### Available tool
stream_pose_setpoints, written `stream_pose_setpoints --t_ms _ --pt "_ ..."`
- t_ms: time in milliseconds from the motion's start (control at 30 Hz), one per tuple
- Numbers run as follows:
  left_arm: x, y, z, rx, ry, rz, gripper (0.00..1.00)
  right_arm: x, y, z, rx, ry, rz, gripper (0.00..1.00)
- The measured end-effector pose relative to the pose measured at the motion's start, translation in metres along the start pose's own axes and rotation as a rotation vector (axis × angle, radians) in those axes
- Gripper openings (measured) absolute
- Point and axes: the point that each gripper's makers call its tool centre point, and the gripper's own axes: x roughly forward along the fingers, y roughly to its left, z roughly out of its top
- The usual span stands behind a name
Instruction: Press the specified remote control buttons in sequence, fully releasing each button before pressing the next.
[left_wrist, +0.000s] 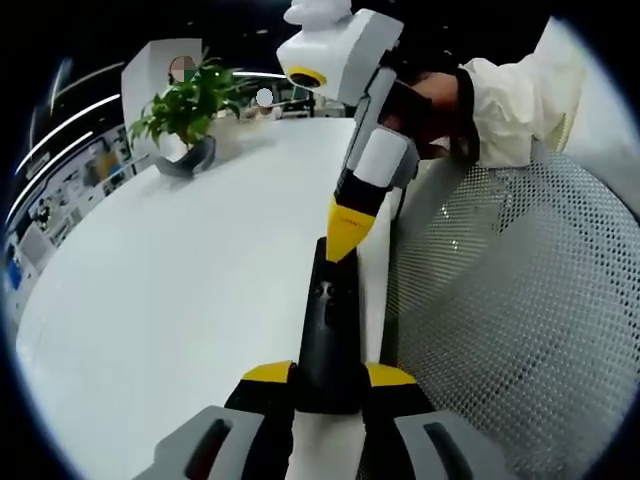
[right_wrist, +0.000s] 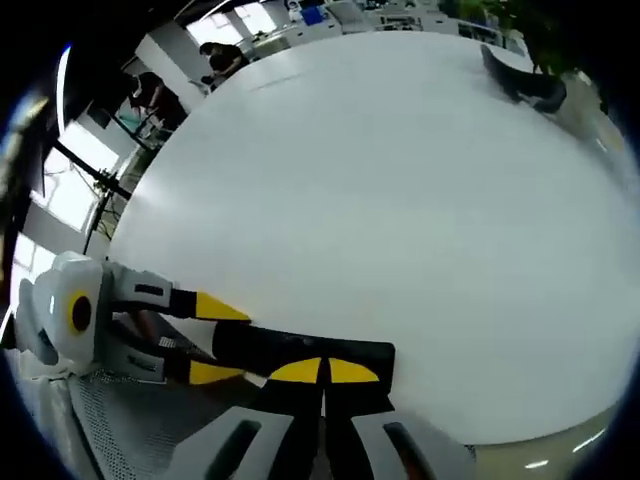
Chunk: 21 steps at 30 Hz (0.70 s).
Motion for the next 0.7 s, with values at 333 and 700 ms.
stream_pose_setpoints --t_ms 333,700 --pt "0.0032 -0.0013 0.0026 0.030 -0.009 -0.016 0.24 0.0019 -0.0010 -0.0012 -0.009 0.006 -0.008 0.00" --pt "0.0040 -0.0010 0.0030 0.017 -0.010 -0.021 0.24 0.0023 -0.0001 -0.0013 -0.032 -0.010 -0.011 0.00"
